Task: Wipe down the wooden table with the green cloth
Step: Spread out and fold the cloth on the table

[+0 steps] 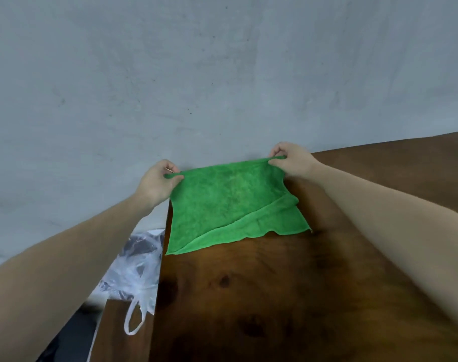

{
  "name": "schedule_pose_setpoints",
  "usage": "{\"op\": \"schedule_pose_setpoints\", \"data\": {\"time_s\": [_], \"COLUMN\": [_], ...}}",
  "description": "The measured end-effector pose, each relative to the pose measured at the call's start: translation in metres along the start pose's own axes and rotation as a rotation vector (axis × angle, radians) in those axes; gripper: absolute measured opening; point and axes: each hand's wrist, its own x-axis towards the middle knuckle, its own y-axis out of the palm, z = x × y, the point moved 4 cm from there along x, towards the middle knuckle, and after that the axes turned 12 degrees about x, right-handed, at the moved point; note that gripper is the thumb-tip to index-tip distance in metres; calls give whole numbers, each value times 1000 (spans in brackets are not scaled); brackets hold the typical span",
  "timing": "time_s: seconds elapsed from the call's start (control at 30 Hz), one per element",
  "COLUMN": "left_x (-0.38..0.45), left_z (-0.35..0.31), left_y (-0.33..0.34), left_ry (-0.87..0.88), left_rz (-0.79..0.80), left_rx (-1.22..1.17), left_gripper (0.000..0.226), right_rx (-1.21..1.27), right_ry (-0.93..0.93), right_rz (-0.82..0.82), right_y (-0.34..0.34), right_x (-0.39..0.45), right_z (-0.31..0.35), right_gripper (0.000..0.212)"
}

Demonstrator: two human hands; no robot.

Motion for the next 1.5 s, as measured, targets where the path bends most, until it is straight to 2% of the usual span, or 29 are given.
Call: {"op": "schedule_pose_setpoints", "data": {"time_s": [0.1,0.17,0.23,0.33,0.43,0.47,0.53,0.6,0.7,0.8,0.83,0.9,1.0,1.07,1.13,1.23,1.3,1.37,1.43,1.5], "left_x": [20,30,35,34,20,15,6,0,-8,-8,-8,-4,1,0,-3,-7,-12,-20,-34,-52], "left_z": [0,0,4,15,21,24,32,37,42,41,38,29,22,16,8,2,6,16,27,34], "left_y": [4,11,21,29,17,13,10,9,7,9,8,10,20,24,23,15,6,-2,-7,-11], "left_ry": [-16,-37,-96,-163,-176,-188,-267,-345,-372,-258,-170,18,177,219,252,283,351,429,450,435], "left_rz": [-107,-89,-33,-16,-147,-167,-83,24,88,-1,-39,-39,65,111,137,167,113,96,129,177], "left_rx": [-27,-84,-126,-257,-295,-296,-380,-476,-401,-227,-139,44,284,443,549,505,406,297,282,299], "left_gripper": [11,14,20,28,10,14,39,51,40,22,20,26,45,57,65,68,51,33,29,38], "right_rx": [19,43,203,395,575,650,742,734,504,-70,-185,-281,-285,-284,-189,41,124,181,226,250], "right_ry": [69,49,84,208,329,367,446,484,387,77,33,70,117,96,51,-17,-12,27,69,77], "right_rz": [1,-13,-2,146,253,287,374,434,390,294,291,335,369,374,311,251,349,484,597,632], "right_y": [11,16,25,57,102,119,151,173,175,152,144,132,128,131,131,133,145,160,170,174], "right_x": [18,25,31,37,42,44,42,39,36,37,34,20,2,-5,-7,-15,-26,-41,-56,-68], "right_z": [4,18,38,74,108,116,127,128,121,106,98,82,70,73,82,104,117,122,120,115], "right_gripper": [7,4,8,14,14,19,27,40,43,30,30,36,47,45,32,5,7,25,37,34]}}
